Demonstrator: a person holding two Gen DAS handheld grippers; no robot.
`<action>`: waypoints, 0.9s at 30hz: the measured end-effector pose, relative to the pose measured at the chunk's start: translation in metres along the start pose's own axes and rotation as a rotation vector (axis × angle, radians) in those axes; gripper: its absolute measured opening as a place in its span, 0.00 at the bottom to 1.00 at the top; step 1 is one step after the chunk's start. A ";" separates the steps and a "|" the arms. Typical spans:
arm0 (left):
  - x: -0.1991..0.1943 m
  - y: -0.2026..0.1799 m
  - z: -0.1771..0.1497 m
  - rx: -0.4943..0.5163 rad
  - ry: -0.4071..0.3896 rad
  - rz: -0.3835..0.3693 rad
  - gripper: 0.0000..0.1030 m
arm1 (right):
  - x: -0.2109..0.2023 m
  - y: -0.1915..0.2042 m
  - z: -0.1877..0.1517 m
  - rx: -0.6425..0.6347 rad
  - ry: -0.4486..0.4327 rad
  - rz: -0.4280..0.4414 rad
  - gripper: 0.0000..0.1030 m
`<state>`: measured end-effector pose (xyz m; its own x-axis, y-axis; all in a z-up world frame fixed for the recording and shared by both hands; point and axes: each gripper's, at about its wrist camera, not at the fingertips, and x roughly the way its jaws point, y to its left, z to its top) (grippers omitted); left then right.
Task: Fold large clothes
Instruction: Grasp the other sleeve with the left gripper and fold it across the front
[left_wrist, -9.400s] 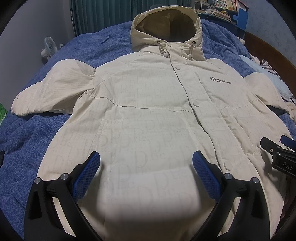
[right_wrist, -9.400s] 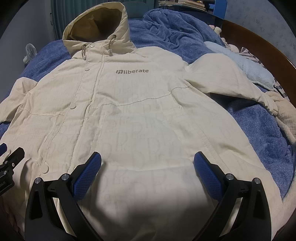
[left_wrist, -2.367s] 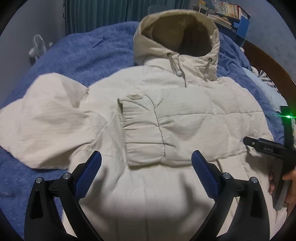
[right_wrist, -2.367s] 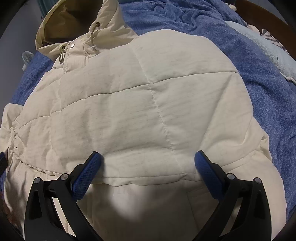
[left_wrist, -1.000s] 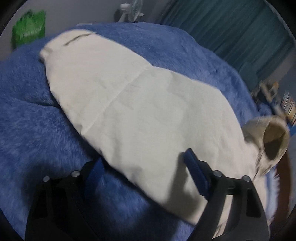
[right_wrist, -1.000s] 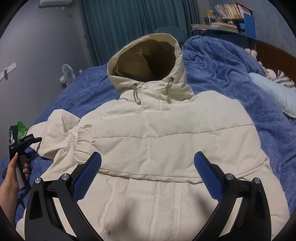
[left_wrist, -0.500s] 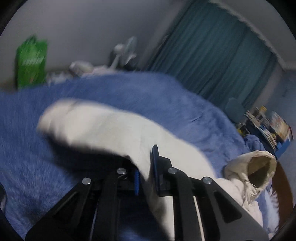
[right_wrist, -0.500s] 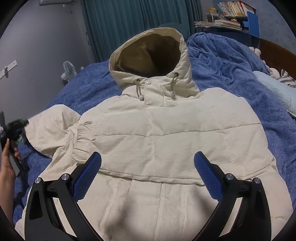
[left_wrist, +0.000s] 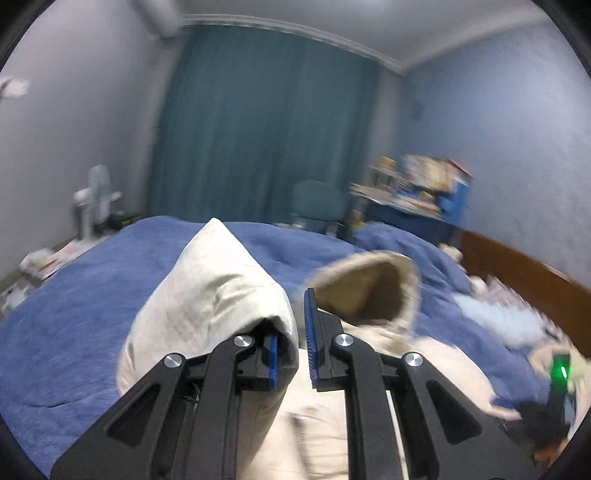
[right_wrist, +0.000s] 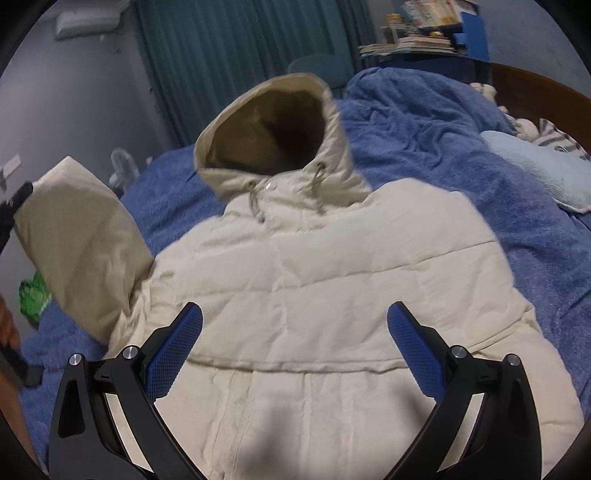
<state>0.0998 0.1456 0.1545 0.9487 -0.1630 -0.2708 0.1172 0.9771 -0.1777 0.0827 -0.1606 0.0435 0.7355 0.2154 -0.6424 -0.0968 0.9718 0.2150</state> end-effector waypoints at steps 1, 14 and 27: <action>0.001 -0.013 -0.003 0.019 0.012 -0.026 0.09 | -0.003 -0.005 0.003 0.020 -0.008 -0.002 0.94; 0.067 -0.123 -0.116 0.201 0.392 -0.254 0.10 | -0.027 -0.095 0.027 0.409 -0.050 0.041 0.94; 0.022 -0.097 -0.119 0.059 0.486 -0.291 0.90 | -0.031 -0.073 0.027 0.303 -0.043 0.077 0.94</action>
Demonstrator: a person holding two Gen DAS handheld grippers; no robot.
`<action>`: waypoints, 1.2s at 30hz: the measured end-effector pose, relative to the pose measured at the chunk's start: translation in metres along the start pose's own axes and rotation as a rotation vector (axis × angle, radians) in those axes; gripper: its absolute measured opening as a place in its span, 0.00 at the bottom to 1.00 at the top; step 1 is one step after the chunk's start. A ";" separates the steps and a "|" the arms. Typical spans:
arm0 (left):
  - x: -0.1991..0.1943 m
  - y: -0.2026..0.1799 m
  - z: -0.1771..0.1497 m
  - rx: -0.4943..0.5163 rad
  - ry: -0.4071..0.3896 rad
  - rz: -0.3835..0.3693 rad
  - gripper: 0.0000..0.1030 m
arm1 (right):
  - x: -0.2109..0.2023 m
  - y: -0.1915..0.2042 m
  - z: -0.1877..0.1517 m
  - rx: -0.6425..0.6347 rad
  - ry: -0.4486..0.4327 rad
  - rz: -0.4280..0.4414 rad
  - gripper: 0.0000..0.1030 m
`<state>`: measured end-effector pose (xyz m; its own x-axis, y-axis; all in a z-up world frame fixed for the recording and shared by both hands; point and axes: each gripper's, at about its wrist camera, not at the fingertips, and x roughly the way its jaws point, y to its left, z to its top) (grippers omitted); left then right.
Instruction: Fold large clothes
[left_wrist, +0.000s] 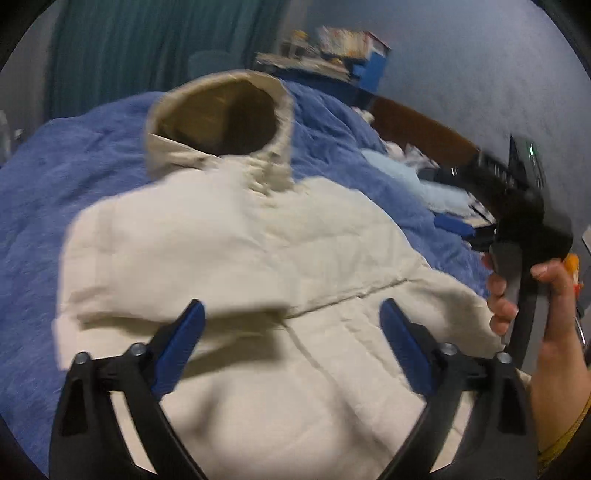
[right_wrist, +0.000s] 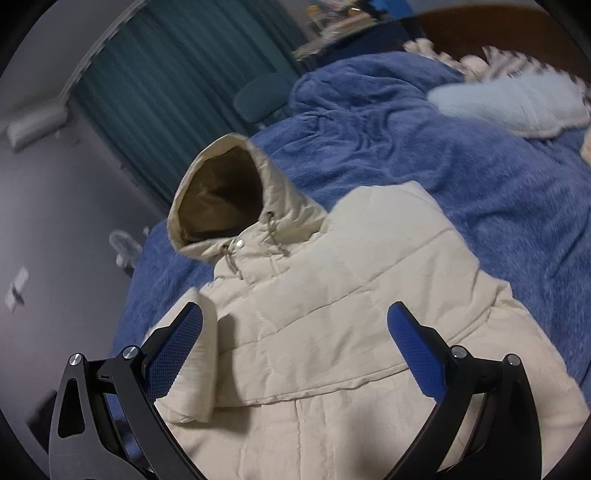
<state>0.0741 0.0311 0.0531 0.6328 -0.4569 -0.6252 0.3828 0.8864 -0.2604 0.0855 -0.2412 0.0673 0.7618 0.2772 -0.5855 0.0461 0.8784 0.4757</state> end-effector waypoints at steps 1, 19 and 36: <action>-0.008 0.008 0.000 -0.012 0.002 0.013 0.90 | 0.001 0.008 -0.003 -0.040 0.005 0.001 0.94; -0.009 0.163 -0.003 -0.324 0.065 0.426 0.90 | 0.065 0.157 -0.124 -0.841 0.162 0.018 0.74; -0.013 0.159 0.006 -0.322 0.024 0.458 0.90 | 0.083 0.142 -0.109 -0.767 0.095 -0.056 0.08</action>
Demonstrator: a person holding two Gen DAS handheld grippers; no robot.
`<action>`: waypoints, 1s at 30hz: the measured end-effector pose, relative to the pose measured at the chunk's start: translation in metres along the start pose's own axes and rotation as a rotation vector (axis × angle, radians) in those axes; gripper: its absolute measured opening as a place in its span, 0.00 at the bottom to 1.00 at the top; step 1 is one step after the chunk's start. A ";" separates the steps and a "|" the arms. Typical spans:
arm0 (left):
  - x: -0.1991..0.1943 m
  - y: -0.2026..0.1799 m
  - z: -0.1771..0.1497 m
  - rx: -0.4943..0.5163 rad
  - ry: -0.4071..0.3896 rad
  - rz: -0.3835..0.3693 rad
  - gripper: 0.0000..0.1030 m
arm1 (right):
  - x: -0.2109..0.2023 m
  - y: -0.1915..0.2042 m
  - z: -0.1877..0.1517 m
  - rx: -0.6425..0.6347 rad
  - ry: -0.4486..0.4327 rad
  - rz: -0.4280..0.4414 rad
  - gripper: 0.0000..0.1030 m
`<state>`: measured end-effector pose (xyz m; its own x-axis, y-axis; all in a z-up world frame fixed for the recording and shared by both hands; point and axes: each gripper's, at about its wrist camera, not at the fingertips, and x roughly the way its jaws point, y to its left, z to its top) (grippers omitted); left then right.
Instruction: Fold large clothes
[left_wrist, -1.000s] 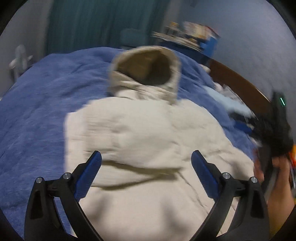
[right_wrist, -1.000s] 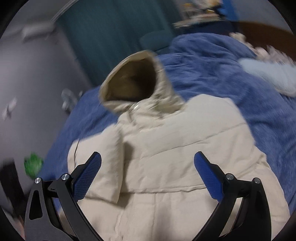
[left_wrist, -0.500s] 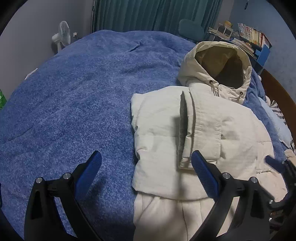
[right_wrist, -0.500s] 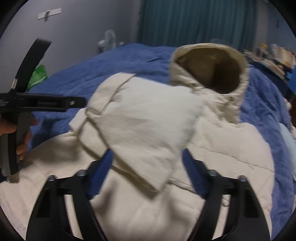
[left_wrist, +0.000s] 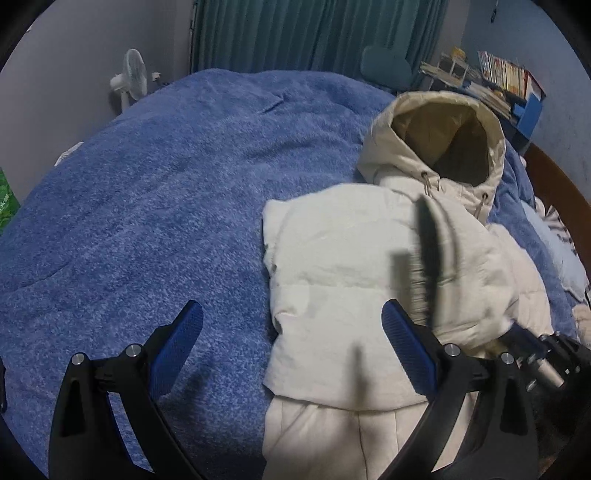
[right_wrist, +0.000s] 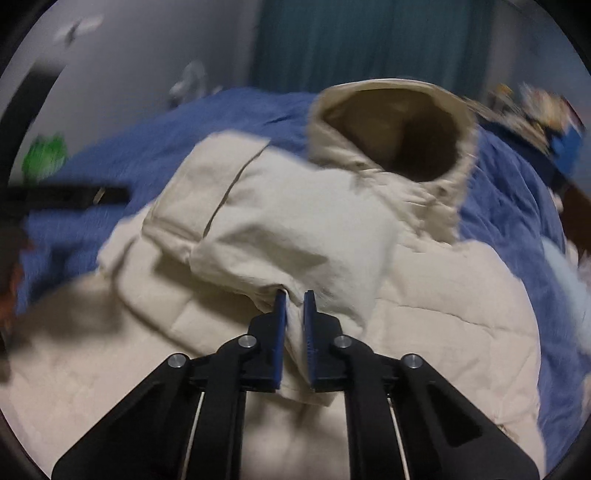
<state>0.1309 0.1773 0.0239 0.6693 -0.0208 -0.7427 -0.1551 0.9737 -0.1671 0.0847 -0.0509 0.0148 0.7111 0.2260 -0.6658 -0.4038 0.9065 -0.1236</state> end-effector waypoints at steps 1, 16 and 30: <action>-0.001 0.000 0.000 -0.004 -0.001 -0.011 0.90 | -0.004 -0.009 0.002 0.034 -0.013 -0.007 0.08; 0.020 -0.037 -0.018 0.139 0.087 -0.019 0.90 | -0.003 -0.122 -0.014 0.450 0.052 -0.001 0.39; 0.021 -0.039 -0.019 0.147 0.092 -0.012 0.90 | 0.008 -0.191 -0.055 0.855 0.016 0.262 0.72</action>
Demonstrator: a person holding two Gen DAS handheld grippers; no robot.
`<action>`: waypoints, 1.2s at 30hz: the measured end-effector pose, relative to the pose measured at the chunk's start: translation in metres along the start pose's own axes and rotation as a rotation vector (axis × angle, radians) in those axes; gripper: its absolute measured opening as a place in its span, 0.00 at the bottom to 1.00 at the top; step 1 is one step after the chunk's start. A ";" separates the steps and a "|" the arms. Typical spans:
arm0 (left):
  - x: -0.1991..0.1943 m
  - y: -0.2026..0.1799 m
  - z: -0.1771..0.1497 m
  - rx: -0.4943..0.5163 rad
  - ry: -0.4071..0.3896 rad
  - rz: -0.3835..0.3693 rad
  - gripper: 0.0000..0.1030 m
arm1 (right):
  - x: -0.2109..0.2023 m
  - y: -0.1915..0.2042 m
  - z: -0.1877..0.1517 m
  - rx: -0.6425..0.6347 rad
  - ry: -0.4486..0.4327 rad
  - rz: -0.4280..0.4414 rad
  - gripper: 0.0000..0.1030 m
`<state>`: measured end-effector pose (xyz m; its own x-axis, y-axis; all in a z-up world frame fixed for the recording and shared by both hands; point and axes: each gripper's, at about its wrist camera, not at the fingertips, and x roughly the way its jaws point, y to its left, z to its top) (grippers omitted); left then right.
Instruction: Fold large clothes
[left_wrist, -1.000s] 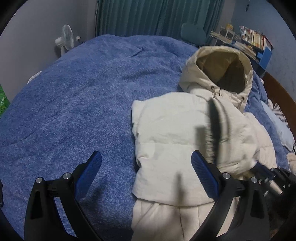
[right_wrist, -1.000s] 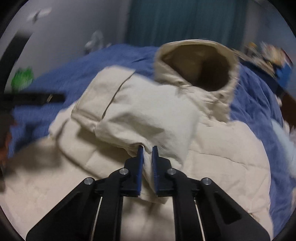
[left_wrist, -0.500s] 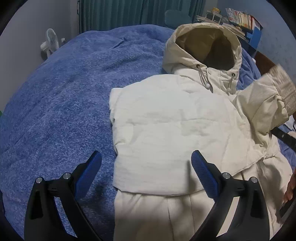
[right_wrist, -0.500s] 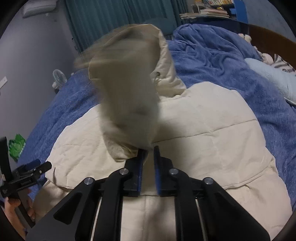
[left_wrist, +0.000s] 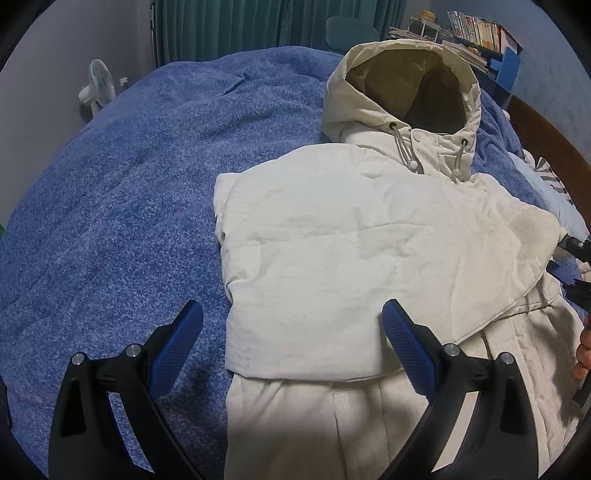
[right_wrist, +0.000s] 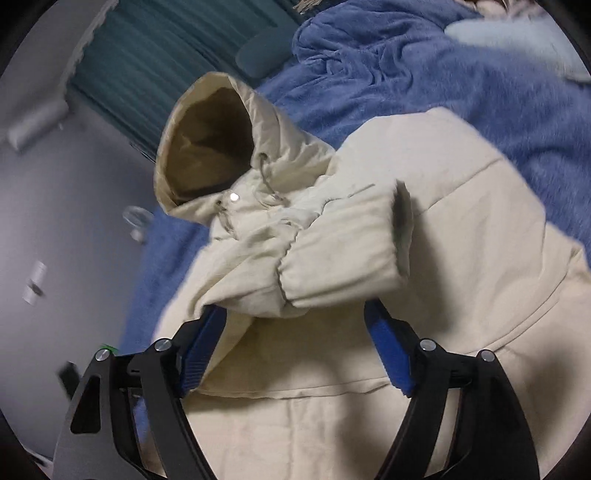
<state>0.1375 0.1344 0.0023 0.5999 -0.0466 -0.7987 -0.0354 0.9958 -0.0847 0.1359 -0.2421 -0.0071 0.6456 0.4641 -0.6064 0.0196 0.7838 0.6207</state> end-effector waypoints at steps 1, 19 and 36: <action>0.000 0.000 0.000 -0.001 0.001 0.000 0.90 | -0.002 -0.003 -0.002 0.019 -0.001 0.034 0.68; 0.005 -0.004 -0.001 0.011 0.018 -0.005 0.90 | -0.024 -0.003 0.003 -0.010 -0.145 -0.161 0.13; 0.015 -0.017 -0.007 0.060 0.045 0.021 0.90 | -0.016 -0.038 -0.008 0.039 -0.097 -0.392 0.57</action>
<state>0.1415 0.1160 -0.0123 0.5631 -0.0274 -0.8259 0.0013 0.9995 -0.0322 0.1183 -0.2761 -0.0250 0.6525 0.0908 -0.7523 0.3061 0.8766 0.3712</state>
